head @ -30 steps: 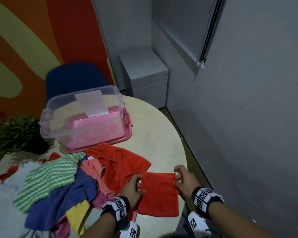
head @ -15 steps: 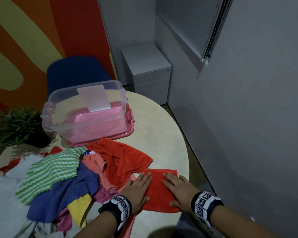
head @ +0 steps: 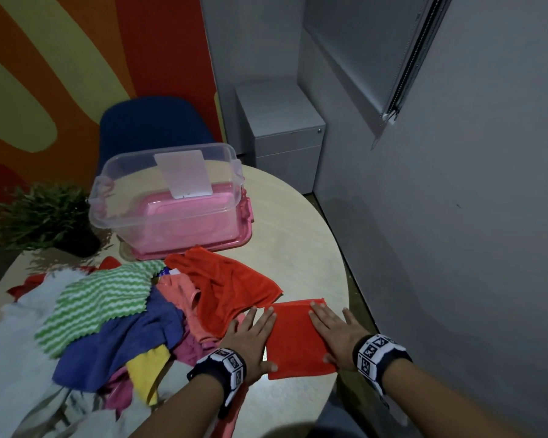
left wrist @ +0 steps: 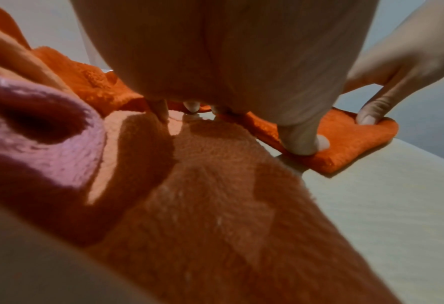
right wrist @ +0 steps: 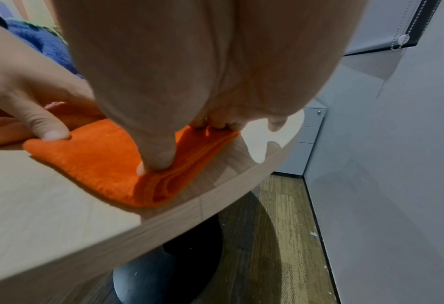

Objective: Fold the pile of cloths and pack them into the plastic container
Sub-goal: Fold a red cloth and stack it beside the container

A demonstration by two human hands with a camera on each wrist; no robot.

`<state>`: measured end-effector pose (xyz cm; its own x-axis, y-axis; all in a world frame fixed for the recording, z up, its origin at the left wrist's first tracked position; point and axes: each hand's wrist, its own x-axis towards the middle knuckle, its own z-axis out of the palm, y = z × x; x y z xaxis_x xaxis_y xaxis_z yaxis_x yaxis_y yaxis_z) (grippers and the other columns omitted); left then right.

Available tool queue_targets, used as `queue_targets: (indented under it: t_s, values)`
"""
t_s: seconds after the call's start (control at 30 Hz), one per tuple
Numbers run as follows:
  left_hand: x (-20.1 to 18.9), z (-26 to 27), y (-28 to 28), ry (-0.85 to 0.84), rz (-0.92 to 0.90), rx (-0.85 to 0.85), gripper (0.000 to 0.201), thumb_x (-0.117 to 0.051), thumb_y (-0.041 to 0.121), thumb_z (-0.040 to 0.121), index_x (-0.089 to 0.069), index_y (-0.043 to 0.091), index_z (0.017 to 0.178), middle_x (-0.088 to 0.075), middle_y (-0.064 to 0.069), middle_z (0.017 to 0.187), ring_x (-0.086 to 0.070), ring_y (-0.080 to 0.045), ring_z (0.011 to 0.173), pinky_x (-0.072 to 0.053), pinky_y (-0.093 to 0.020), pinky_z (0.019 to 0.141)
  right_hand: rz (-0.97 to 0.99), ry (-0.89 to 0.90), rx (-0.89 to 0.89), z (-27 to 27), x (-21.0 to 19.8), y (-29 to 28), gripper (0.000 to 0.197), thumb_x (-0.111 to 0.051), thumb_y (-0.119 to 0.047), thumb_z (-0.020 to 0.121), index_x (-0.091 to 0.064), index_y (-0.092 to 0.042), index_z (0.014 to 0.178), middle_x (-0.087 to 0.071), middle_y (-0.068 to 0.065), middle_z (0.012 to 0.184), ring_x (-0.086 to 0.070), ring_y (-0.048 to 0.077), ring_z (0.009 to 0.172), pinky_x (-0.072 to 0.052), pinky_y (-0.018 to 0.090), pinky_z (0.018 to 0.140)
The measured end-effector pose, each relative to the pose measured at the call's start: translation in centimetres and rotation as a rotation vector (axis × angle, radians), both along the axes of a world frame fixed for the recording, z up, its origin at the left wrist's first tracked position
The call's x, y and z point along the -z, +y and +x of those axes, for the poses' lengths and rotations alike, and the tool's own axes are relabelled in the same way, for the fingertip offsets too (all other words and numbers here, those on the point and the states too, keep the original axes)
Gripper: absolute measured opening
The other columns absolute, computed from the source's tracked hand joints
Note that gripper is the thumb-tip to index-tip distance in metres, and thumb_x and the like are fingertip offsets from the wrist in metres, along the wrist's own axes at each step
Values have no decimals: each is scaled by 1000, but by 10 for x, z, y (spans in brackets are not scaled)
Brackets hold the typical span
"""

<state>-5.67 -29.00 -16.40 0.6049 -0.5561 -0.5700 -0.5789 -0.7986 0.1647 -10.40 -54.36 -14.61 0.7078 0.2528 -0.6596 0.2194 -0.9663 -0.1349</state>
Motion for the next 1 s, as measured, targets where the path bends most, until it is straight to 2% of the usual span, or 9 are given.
queue_targets:
  t_s: [0.1,0.2,0.3,0.37,0.57,0.7,0.77,0.87,1.0]
  values:
    - [-4,2,-3,13,-7,-7,109,-55,68,83,19,28,153,26,13,160,15,-26,150,-7,-58,118,39,-2,-12,4,-3,-2,104,-61,-40,93,19,-19,155,31,3,160,18,21,151,8,54,120]
    - [-14,-3,-3,-63,-100,22,103,-61,60,82,2,26,156,14,6,163,8,-26,151,-11,-54,118,136,-52,2,-1,-11,-2,112,-64,-49,88,19,-19,155,32,3,159,22,19,149,12,48,120]
    - [-16,-11,3,-170,-269,70,86,-63,58,76,-23,30,147,-9,0,159,-14,-24,147,-21,-48,115,228,-84,6,-22,-12,-6,126,-65,-68,77,24,-23,154,40,-2,156,29,14,144,14,44,119]
    - [-11,-17,6,-140,-320,119,77,-65,60,73,-33,31,137,-16,2,156,-24,-21,142,-26,-43,112,229,-105,-37,-36,-8,-7,125,-67,-68,75,19,-24,155,36,-5,158,26,12,145,13,42,119]
    - [-1,-27,9,-27,-334,101,40,-68,36,78,-49,29,112,-22,10,155,-36,-15,135,-27,-38,105,350,-150,106,-50,13,-22,78,-72,-33,85,-31,-39,151,-1,-20,163,-2,-2,146,-8,39,124]
    - [7,-32,10,-8,-407,7,22,-53,27,84,-52,31,106,-29,16,154,-34,-9,139,-26,-35,99,486,-238,187,-45,23,-22,44,-67,-25,87,-60,-27,131,-21,-24,152,-25,3,145,-27,38,121]
    - [5,-34,9,-11,-429,-46,22,-47,26,88,-54,31,109,-36,17,151,-37,-7,137,-26,-34,98,504,-257,233,-44,19,-16,34,-63,-22,92,-65,-20,125,-30,-20,150,-33,9,145,-23,29,122]
    - [0,-37,9,15,-462,-158,30,-40,30,94,-50,34,122,-54,16,135,-51,-20,115,-31,-34,98,459,-206,282,-45,13,-10,45,-56,-20,97,-52,-23,142,-40,-11,153,-35,8,143,-16,11,114]
    - [1,-32,16,87,-476,-263,17,-34,37,97,-43,38,112,-68,6,95,-55,-23,88,-46,-36,85,445,-157,358,-49,6,-11,47,-49,-28,100,-43,-32,147,-59,-6,137,-56,11,123,-38,17,104]
